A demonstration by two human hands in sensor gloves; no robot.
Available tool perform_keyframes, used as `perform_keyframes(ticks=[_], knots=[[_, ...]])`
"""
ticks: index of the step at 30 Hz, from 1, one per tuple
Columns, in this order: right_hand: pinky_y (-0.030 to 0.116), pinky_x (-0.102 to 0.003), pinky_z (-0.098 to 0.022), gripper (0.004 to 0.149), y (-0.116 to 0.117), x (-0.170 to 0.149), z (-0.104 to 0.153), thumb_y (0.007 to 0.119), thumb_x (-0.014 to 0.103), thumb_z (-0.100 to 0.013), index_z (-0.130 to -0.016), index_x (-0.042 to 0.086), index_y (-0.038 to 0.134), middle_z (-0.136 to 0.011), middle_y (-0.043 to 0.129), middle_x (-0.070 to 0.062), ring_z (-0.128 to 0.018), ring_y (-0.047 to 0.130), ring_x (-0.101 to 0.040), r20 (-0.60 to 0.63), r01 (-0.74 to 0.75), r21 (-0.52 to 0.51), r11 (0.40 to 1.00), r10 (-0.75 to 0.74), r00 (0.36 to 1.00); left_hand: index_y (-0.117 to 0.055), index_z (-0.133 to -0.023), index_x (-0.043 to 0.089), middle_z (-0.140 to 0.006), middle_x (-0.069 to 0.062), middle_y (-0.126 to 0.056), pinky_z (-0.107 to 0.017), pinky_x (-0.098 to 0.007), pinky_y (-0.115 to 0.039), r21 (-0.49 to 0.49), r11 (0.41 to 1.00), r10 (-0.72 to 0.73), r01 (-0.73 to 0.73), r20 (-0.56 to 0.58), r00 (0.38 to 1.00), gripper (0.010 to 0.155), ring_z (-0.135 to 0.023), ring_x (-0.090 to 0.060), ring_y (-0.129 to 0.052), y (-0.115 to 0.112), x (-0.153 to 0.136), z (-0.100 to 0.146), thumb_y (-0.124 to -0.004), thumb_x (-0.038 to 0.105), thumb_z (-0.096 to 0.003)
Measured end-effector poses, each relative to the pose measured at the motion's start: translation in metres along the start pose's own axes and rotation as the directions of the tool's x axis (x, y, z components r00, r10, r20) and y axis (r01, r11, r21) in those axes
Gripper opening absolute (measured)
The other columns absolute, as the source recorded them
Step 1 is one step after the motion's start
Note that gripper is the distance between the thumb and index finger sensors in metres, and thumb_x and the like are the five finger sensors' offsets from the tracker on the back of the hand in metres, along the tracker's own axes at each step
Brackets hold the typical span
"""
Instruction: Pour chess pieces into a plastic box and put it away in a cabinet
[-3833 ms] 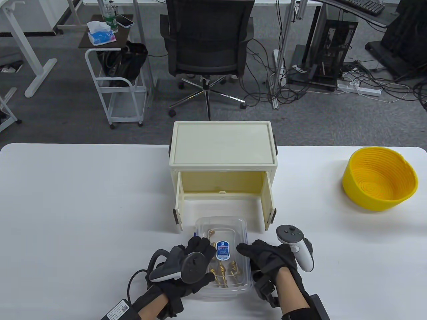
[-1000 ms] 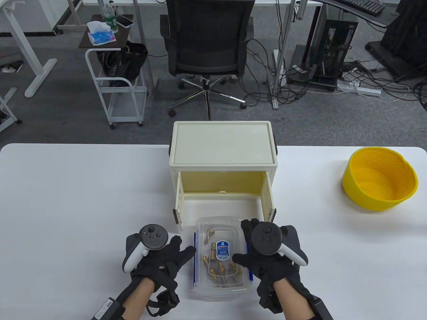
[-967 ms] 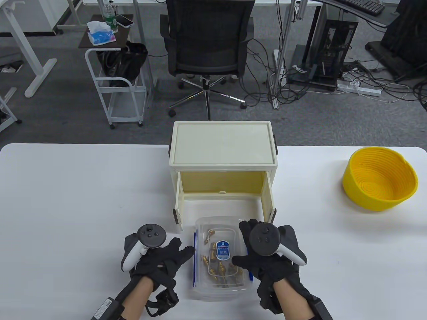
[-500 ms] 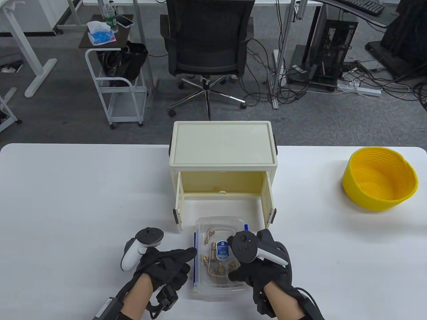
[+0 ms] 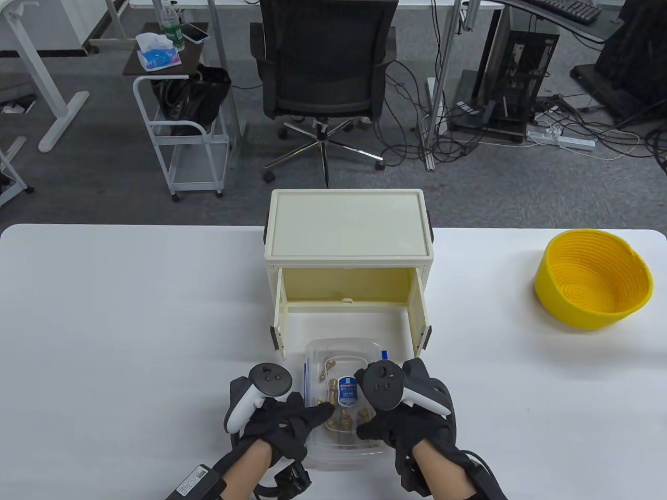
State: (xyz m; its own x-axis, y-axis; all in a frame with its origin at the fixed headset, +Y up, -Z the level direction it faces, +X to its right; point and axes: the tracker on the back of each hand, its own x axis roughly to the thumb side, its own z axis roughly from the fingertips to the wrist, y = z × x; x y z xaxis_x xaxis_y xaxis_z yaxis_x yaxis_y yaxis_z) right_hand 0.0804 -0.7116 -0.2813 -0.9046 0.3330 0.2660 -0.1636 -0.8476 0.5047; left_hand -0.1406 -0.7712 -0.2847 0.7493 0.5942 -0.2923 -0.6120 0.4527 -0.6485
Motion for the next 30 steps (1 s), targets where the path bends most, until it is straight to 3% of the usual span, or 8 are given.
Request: perform_keyframes(ticks=[4,7,16,23,27,30], knots=[[0.050,-0.072,-0.071,0.095,-0.002,0.000,-0.001,0.090,0.036,-0.048,-0.116,0.006,0.030,-0.115,0.028,-0.027,-0.103,0.025,-0.051,-0.001,-0.002,0.003,1.000,0.002,1.000,-0.019,-0.108,-0.007,-0.099,-0.033,-0.062,-0.058,-0.050,-0.078,-0.052,0.988,0.147,-0.147,-0.007,0.989,0.097,-0.080,-0.042,-0.084,0.003,-0.012,-0.007,-0.066,0.062,-0.0576],[0.052,-0.071,-0.071,0.095,-0.003,0.000,-0.002,0.091,0.037,-0.047,-0.116,0.006,0.033,-0.115,0.030,-0.027,-0.103,0.026,-0.051,-0.006,-0.009,0.003,1.000,0.009,1.000,-0.018,-0.109,-0.006,-0.098,-0.030,-0.063,-0.059,-0.049,-0.077,-0.068,0.983,0.167,-0.168,-0.022,0.986,0.100,-0.080,-0.040,-0.083,0.003,-0.015,-0.008,-0.067,0.064,-0.0567],[0.053,-0.070,-0.071,0.094,-0.002,-0.001,-0.001,0.090,0.038,-0.048,-0.116,0.008,0.033,-0.115,0.029,-0.025,-0.103,0.026,-0.049,-0.013,-0.007,-0.001,1.000,0.007,1.000,-0.023,-0.111,-0.004,-0.092,-0.022,-0.069,-0.054,-0.046,-0.077,0.105,0.992,-0.065,0.073,-0.083,0.994,0.109,-0.069,-0.030,-0.085,0.006,-0.009,0.007,-0.064,0.078,-0.0508],[0.052,-0.070,-0.071,0.092,-0.001,-0.003,0.000,0.089,0.038,-0.048,-0.115,0.009,0.033,-0.116,0.028,-0.024,-0.104,0.024,-0.048,-0.011,0.004,-0.003,1.000,-0.004,1.000,-0.035,-0.111,-0.002,-0.081,-0.014,-0.078,-0.047,-0.043,-0.081,0.319,0.906,-0.261,0.280,-0.102,0.960,0.102,-0.059,-0.024,-0.089,0.002,0.007,0.024,-0.063,0.076,-0.0511],[0.052,-0.070,-0.072,0.091,0.000,-0.004,0.000,0.089,0.038,-0.049,-0.115,0.009,0.034,-0.116,0.027,-0.024,-0.104,0.023,-0.048,-0.009,0.017,-0.004,1.000,-0.017,1.000,-0.040,-0.109,-0.001,-0.073,-0.009,-0.083,-0.043,-0.041,-0.083,0.375,0.865,-0.330,0.332,-0.073,0.941,0.094,-0.052,-0.020,-0.092,-0.004,0.013,0.027,-0.061,0.072,-0.0531],[0.052,-0.070,-0.072,0.091,0.000,-0.005,0.001,0.089,0.038,-0.049,-0.115,0.010,0.034,-0.116,0.027,-0.023,-0.104,0.022,-0.048,-0.005,0.028,-0.004,1.000,-0.028,1.000,-0.036,-0.111,0.001,-0.084,-0.013,-0.079,-0.050,-0.045,-0.081,0.422,0.845,-0.353,0.330,-0.024,0.935,0.091,-0.063,-0.027,-0.092,-0.008,0.014,0.027,-0.061,0.068,-0.0549]])
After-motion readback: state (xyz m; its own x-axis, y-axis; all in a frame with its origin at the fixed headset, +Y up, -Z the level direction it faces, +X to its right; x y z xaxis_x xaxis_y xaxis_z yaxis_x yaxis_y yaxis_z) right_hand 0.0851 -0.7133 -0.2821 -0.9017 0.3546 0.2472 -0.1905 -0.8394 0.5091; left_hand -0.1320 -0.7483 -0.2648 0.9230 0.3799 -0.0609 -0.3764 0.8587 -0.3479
